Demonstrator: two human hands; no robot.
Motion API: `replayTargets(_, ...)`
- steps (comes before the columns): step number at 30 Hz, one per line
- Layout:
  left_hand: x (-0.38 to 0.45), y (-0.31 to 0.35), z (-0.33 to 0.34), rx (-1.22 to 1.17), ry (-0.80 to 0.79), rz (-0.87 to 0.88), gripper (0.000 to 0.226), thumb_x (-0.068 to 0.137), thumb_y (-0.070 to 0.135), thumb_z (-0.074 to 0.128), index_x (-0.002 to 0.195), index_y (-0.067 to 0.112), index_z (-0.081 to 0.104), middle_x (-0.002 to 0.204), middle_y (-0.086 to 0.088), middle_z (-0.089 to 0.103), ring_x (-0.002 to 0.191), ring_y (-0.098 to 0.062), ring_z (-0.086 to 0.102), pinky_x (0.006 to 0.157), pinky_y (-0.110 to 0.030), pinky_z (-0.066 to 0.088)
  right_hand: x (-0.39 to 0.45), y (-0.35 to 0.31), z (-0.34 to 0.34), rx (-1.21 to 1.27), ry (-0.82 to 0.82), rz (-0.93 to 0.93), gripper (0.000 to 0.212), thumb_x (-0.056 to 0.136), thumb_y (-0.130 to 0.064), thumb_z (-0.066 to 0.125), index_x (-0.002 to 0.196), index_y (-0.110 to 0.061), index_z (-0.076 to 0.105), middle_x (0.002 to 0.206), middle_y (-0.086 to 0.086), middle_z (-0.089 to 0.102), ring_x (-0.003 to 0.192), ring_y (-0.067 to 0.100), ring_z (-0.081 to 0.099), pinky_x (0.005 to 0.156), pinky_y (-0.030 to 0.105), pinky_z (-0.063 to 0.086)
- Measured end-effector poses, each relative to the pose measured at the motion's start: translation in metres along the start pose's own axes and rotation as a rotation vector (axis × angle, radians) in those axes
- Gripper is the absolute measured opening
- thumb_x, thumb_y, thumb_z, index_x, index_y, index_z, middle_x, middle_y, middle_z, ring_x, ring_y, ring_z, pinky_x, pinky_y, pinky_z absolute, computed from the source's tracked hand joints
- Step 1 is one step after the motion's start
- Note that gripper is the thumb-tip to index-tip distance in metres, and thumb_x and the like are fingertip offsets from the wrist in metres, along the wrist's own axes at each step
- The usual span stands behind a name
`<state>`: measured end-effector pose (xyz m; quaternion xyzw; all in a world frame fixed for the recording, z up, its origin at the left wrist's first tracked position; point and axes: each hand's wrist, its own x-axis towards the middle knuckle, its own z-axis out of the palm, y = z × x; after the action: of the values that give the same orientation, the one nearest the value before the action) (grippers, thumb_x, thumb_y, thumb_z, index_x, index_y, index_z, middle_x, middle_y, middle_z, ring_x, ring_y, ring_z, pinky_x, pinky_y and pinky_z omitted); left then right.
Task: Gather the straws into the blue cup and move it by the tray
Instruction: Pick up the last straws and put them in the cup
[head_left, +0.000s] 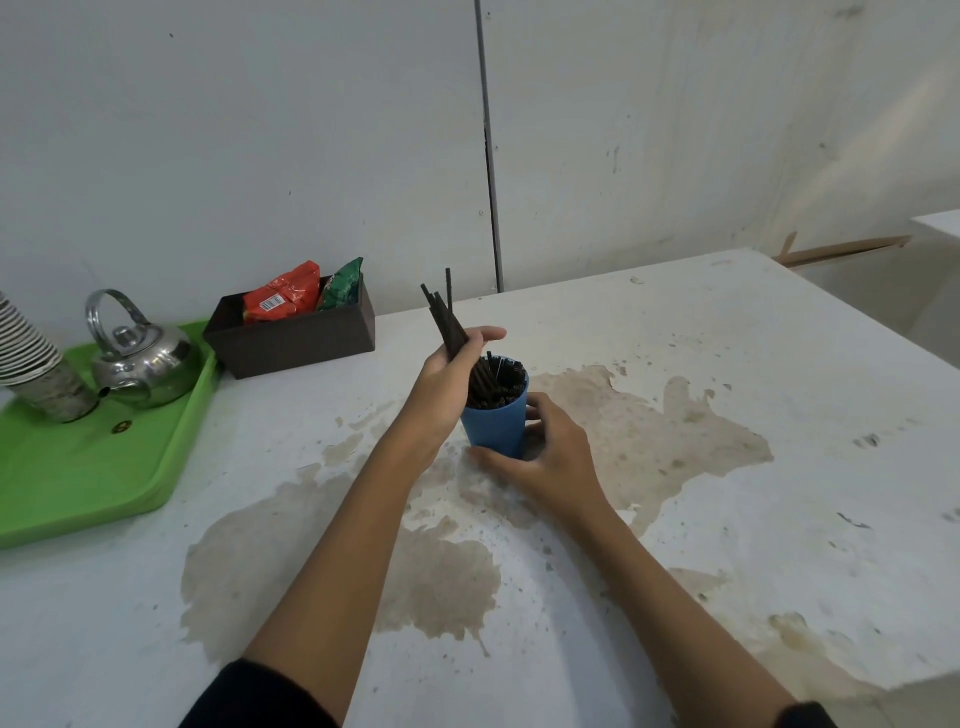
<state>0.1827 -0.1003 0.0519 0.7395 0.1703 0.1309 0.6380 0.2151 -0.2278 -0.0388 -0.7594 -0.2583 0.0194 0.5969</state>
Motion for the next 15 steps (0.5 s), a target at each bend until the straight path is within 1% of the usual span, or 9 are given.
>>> replayTargets(3,-0.003,0.004,-0.003,0.000,-0.019,-0.042,0.029,0.099,0.046,0.050,0.122,0.038,0.067,0.124,0.021,0.061,0.124,-0.006,0.052,0.107,-0.036,0.041,0.002,-0.001,-0.008,0.036,-0.087,0.038,0.086,0.058,-0.055,0.088,0.132,-0.035,0.049,0.122,-0.012,0.063,0.101,0.005,0.064,0.079,0.025,0.058)
replayTargets(5,-0.006,0.006,-0.005,0.015,-0.041,-0.069,0.035,0.096,0.050,0.052,0.128,0.038,0.062,0.123,0.019,0.061,0.123,-0.008,0.053,0.104,-0.037,0.043,0.005,-0.010,-0.020,0.125,-0.144,0.102,0.096,0.059,-0.063,0.084,0.140,-0.037,0.041,0.132,-0.012,0.055,0.114,0.004,0.057,0.088,0.026,0.053)
replayTargets(6,-0.006,0.006,-0.006,0.029,-0.051,-0.077,0.037,0.097,0.051,0.050,0.129,0.039,0.061,0.124,0.017,0.061,0.124,-0.009,0.053,0.104,-0.038,0.043,0.008,-0.019,-0.028,0.173,-0.137,0.118,0.095,0.063,-0.067,0.077,0.143,-0.035,0.038,0.133,-0.012,0.052,0.117,0.001,0.054,0.090,0.024,0.049)
replayTargets(7,-0.007,0.006,-0.007,0.046,-0.060,-0.082,0.036,0.098,0.051,0.048,0.130,0.040,0.060,0.127,0.016,0.060,0.125,-0.010,0.053,0.105,-0.039,0.043,0.013,-0.031,-0.035,0.206,-0.108,0.112,0.088,0.070,-0.069,0.068,0.145,-0.032,0.038,0.132,-0.014,0.051,0.117,-0.005,0.051,0.091,0.021,0.045)
replayTargets(9,-0.007,0.006,-0.008,0.089,-0.069,-0.082,0.037,0.100,0.051,0.041,0.132,0.042,0.059,0.135,0.013,0.058,0.127,-0.011,0.050,0.106,-0.041,0.043,0.031,-0.062,-0.046,0.218,-0.051,0.051,0.063,0.089,-0.060,0.053,0.144,-0.031,0.042,0.128,-0.021,0.051,0.112,-0.019,0.047,0.094,0.012,0.041)
replayTargets(10,-0.006,0.006,-0.008,0.115,-0.071,-0.083,0.038,0.101,0.052,0.039,0.133,0.042,0.058,0.136,0.012,0.056,0.127,-0.012,0.049,0.106,-0.041,0.043,0.042,-0.080,-0.048,0.189,-0.039,0.015,0.052,0.095,-0.051,0.050,0.143,-0.031,0.045,0.128,-0.022,0.052,0.111,-0.021,0.046,0.095,0.008,0.039)
replayTargets(11,-0.006,0.007,-0.007,0.141,-0.070,-0.086,0.040,0.101,0.052,0.038,0.135,0.041,0.056,0.135,0.012,0.056,0.126,-0.012,0.049,0.106,-0.041,0.044,0.053,-0.095,-0.047,0.150,-0.046,-0.024,0.045,0.099,-0.043,0.049,0.142,-0.030,0.048,0.130,-0.020,0.054,0.114,-0.018,0.048,0.097,0.007,0.038)
replayTargets(13,-0.005,0.008,-0.007,0.176,-0.065,-0.102,0.044,0.100,0.054,0.039,0.138,0.038,0.054,0.131,0.010,0.056,0.120,-0.014,0.050,0.103,-0.040,0.046,0.076,-0.116,-0.042,0.109,-0.089,-0.062,0.038,0.099,-0.027,0.050,0.137,-0.026,0.054,0.133,-0.007,0.060,0.118,0.000,0.057,0.105,0.021,0.042)
replayTargets(15,-0.005,0.009,-0.008,0.182,-0.054,-0.114,0.047,0.098,0.055,0.044,0.139,0.033,0.053,0.130,0.007,0.058,0.116,-0.014,0.053,0.103,-0.040,0.047,0.090,-0.125,-0.040,0.140,-0.152,-0.020,0.035,0.097,-0.013,0.047,0.129,-0.018,0.060,0.128,0.002,0.063,0.109,0.013,0.067,0.105,0.033,0.047)
